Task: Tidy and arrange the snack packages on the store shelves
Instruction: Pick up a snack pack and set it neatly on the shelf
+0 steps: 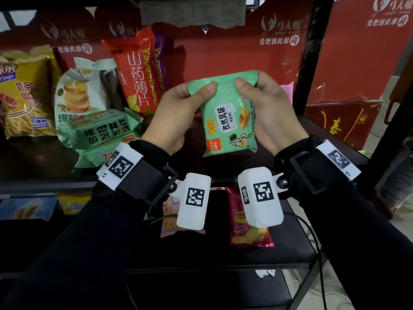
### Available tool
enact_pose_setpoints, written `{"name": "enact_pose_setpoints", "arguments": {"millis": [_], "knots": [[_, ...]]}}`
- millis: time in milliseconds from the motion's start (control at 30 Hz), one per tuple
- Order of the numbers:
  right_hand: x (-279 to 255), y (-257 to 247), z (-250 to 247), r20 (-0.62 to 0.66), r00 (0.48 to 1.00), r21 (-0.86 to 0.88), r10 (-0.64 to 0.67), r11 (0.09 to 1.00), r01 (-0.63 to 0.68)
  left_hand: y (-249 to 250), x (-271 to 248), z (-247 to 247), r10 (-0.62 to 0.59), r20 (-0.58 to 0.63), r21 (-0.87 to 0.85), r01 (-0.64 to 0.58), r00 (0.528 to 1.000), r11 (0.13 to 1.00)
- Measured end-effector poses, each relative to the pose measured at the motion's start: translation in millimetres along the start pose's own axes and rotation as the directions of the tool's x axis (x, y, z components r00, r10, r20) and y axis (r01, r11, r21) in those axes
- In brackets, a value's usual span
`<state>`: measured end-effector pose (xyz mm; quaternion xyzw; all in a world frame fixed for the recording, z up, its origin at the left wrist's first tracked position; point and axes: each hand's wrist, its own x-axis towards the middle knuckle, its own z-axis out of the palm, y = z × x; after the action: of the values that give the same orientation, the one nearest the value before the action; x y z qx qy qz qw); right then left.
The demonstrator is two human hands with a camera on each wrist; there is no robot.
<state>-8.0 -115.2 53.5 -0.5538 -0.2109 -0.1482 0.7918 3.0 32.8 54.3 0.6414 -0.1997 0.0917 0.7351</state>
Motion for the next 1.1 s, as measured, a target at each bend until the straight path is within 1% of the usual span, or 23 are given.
{"name": "enact_pose_setpoints", "arguments": {"millis": [67, 100, 167, 200, 267, 367, 433, 500, 533, 600, 667, 700, 733, 800, 833, 933, 967, 1000, 1100], "knots": [[-1, 3, 5, -0.004, 1.000, 0.049, -0.003, 0.999, 0.003, -2, 1, 3, -0.017, -0.028, -0.120, 0.013, 0.999, 0.993], [-2, 5, 7, -0.006, 1.000, 0.041, 0.005, 0.999, -0.004, -3, 2, 4, -0.030, -0.038, -0.193, 0.022, 0.999, 0.981], [-2, 9, 7, -0.014, 1.000, -0.039, 0.024, 0.999, -0.025, -5, 4, 5, -0.034, -0.050, -0.286, 0.018, 0.998, 0.958], [-2, 11, 7, -0.023, 0.999, -0.082, 0.022, 0.996, -0.024, -6, 4, 6, -0.023, -0.053, -0.294, 0.006, 0.998, 0.956], [-2, 12, 5, -0.060, 0.998, -0.114, 0.003, 0.993, -0.010, -9, 4, 7, 0.007, -0.072, -0.275, -0.027, 0.997, 0.961], [0, 13, 5, -0.100, 0.995, -0.034, 0.019, 0.999, -0.022, -10, 4, 9, 0.009, -0.096, -0.263, -0.034, 0.995, 0.964], [2, 12, 5, -0.122, 0.992, 0.031, 0.038, 0.999, -0.035, -11, 3, 7, -0.020, -0.030, -0.221, 0.013, 0.999, 0.975], [4, 9, 4, -0.146, 0.988, 0.089, 0.045, 0.995, -0.033, -15, 2, 5, -0.064, 0.045, -0.108, 0.069, 0.997, 0.992], [4, 7, 3, -0.145, 0.988, 0.097, 0.049, 0.995, -0.035, -17, 1, 5, -0.072, 0.050, -0.068, 0.075, 0.996, 0.995], [3, 6, -1, -0.084, 0.993, 0.049, 0.088, 0.995, -0.085, -19, 1, 4, -0.058, 0.003, -0.068, 0.058, 0.998, 0.996], [-1, 7, -7, 0.028, 0.982, -0.062, 0.187, 0.981, -0.185, -19, 1, 2, -0.060, -0.039, -0.128, 0.055, 0.997, 0.990], [-4, 8, -9, 0.064, 0.971, -0.114, 0.231, 0.968, -0.223, -19, 1, 0, -0.070, -0.042, -0.147, 0.063, 0.997, 0.987], [-6, 10, -10, 0.070, 0.967, -0.156, 0.247, 0.960, -0.234, -18, 0, 0, -0.081, -0.033, -0.152, 0.075, 0.996, 0.986], [-8, 11, -13, 0.014, 0.978, -0.204, 0.210, 0.958, -0.203, -20, -3, 1, -0.107, 0.033, -0.139, 0.111, 0.994, 0.984], [-7, 11, -14, -0.022, 0.982, -0.199, 0.189, 0.962, -0.189, -21, -5, 0, -0.125, 0.082, -0.107, 0.133, 0.989, 0.985], [-7, 10, -16, -0.096, 0.979, -0.109, 0.179, 0.976, -0.189, -27, -9, -2, -0.208, 0.188, 0.079, 0.196, 0.960, 0.977], [-7, 10, -17, -0.100, 0.978, -0.093, 0.185, 0.976, -0.195, -28, -9, -3, -0.216, 0.190, 0.110, 0.198, 0.958, 0.974], [-7, 10, -17, -0.097, 0.976, -0.094, 0.197, 0.974, -0.206, -29, -9, -3, -0.211, 0.168, 0.124, 0.192, 0.963, 0.974], [-8, 11, -21, -0.056, 0.960, -0.206, 0.273, 0.938, -0.279, -30, -7, -3, -0.182, 0.066, 0.123, 0.173, 0.981, 0.977]]}}
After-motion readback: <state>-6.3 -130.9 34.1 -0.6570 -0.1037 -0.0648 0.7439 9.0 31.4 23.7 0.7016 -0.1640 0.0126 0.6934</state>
